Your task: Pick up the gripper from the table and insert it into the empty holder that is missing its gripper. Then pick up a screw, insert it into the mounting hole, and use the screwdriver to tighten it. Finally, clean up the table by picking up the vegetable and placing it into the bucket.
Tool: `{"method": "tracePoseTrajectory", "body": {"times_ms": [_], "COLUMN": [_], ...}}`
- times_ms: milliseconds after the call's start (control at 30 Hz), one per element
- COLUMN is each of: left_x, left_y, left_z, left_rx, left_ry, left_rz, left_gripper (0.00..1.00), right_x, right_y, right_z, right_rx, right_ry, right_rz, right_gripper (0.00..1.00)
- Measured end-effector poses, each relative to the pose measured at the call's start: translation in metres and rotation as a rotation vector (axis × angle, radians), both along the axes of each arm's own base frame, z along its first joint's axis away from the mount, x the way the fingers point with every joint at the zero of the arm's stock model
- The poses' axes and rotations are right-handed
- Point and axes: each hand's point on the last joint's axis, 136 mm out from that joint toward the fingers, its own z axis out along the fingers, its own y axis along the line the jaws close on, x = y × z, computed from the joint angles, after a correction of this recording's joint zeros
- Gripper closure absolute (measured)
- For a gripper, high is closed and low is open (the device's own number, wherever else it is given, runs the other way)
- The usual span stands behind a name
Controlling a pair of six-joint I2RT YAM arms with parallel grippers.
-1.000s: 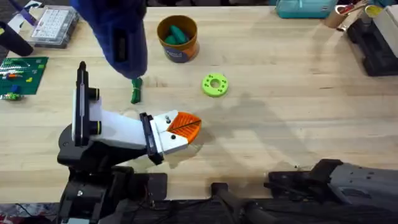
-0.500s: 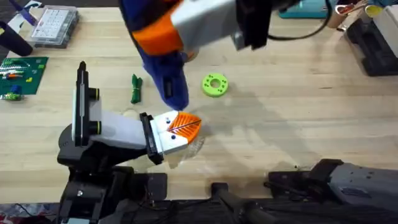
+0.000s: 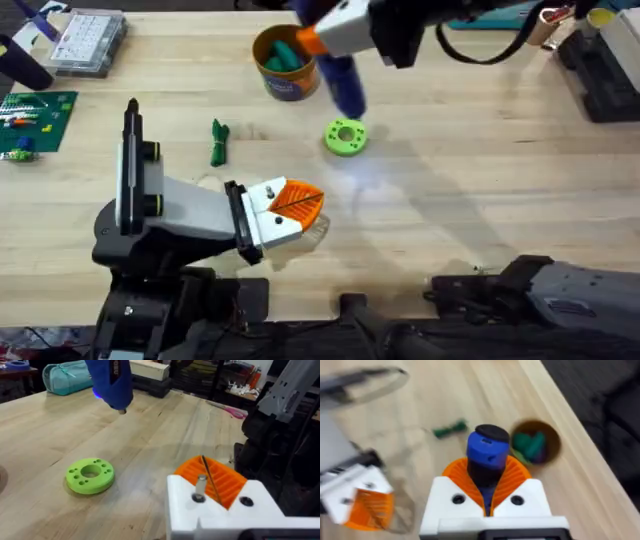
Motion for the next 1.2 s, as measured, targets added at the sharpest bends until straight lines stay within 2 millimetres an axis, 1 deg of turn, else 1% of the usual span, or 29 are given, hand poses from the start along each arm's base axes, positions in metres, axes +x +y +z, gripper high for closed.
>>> {"method": "tracePoseTrajectory", "body": {"times_ms": [67, 167, 267, 367, 467, 500, 700, 800, 900, 967, 1033, 1167, 1200], "left_x": [0.000, 0.000, 0.000, 0.000, 0.000, 0.000, 0.000, 0.000, 0.000, 0.000, 0.000, 0.000, 0.000], "left_y": [0.000, 0.000, 0.000, 0.000, 0.000, 0.000, 0.000, 0.000, 0.000, 0.000, 0.000, 0.000, 0.000], "left_z": [0.000, 0.000, 0.000, 0.000, 0.000, 0.000, 0.000, 0.000, 0.000, 0.000, 0.000, 0.000, 0.000], "left_rx": [0.000, 0.000, 0.000, 0.000, 0.000, 0.000, 0.000, 0.000, 0.000, 0.000, 0.000, 0.000, 0.000], "left_ry": [0.000, 0.000, 0.000, 0.000, 0.000, 0.000, 0.000, 0.000, 0.000, 0.000, 0.000, 0.000, 0.000], "left_rz": [0.000, 0.000, 0.000, 0.000, 0.000, 0.000, 0.000, 0.000, 0.000, 0.000, 0.000, 0.000, 0.000], "left_gripper": [0.985, 0.985, 0.985, 0.985, 0.985, 0.985, 0.985, 0.985, 0.985, 0.985, 0.985, 0.985, 0.985], "right_x": [0.010, 0.026, 0.043, 0.058, 0.070, 0.078, 0.094, 0.098, 0.099, 0.098, 0.099, 0.099, 0.099], "right_y": [-0.013, -0.037, -0.060, -0.081, -0.100, -0.116, -0.151, -0.166, -0.174, -0.176, -0.179, -0.181, -0.181], "right_z": [-0.010, -0.031, -0.059, -0.089, -0.120, -0.151, -0.217, -0.244, -0.264, -0.273, -0.276, -0.275, -0.275], "right_rx": [-0.068, -0.195, -0.343, -0.491, -0.626, -0.738, -0.966, -1.073, -1.143, -1.171, -1.197, -1.209, -1.211], "right_ry": [-0.015, -0.019, -0.013, 0.003, 0.034, 0.077, 0.161, 0.191, 0.213, 0.224, 0.224, 0.217, 0.218], "right_rz": [-0.059, -0.140, -0.197, -0.217, -0.202, -0.162, -0.060, 0.005, 0.059, 0.085, 0.098, 0.106, 0.105], "right_gripper": [0.965, 0.967, 0.968, 0.970, 0.970, 0.971, 0.972, 0.972, 0.972, 0.972, 0.973, 0.967, 0.924]}}
